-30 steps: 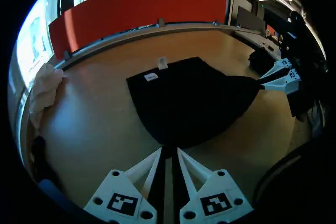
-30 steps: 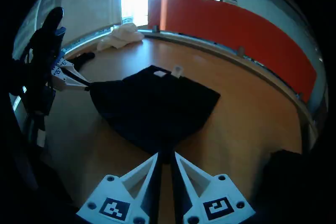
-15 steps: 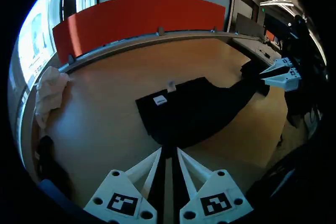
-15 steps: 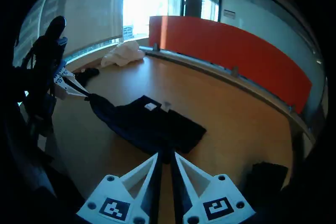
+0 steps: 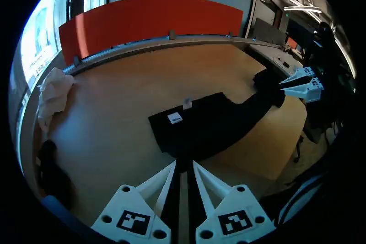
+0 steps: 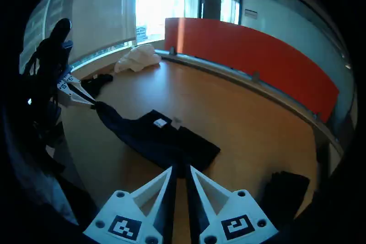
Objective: Fold towel
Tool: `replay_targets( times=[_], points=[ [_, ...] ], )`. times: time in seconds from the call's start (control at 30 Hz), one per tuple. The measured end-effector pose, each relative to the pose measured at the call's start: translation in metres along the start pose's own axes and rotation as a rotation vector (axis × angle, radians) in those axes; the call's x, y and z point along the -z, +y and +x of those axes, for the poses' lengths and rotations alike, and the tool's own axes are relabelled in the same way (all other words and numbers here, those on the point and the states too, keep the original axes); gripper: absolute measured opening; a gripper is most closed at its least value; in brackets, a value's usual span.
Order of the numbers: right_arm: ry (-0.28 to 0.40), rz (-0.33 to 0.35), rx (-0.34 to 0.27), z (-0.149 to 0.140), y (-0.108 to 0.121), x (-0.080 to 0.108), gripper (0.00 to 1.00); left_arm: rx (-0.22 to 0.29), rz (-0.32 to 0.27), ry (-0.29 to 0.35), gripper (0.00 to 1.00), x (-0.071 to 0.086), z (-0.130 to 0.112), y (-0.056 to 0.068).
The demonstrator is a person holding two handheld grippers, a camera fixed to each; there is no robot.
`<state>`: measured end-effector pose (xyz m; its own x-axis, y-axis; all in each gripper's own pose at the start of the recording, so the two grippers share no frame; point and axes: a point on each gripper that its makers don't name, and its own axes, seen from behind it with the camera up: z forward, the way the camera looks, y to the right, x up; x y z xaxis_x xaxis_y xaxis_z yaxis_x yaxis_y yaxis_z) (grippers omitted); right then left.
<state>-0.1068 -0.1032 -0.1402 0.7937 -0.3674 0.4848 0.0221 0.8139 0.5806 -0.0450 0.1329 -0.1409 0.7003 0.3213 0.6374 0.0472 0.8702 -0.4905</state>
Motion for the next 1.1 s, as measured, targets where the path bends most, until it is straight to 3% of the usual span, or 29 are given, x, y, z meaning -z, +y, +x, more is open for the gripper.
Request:
replay_targets(
  times=[0.47,1.1],
  points=[
    [-0.026,0.001,0.023,0.002,0.01,-0.012,0.13,0.023,0.014,0.003,0.1,-0.016,0.009,-0.007],
    [-0.102,-0.013,-0.046,-0.01,0.044,-0.078,0.13,0.056,0.034,-0.023,0.09,-0.083,0.022,-0.035]
  ],
)
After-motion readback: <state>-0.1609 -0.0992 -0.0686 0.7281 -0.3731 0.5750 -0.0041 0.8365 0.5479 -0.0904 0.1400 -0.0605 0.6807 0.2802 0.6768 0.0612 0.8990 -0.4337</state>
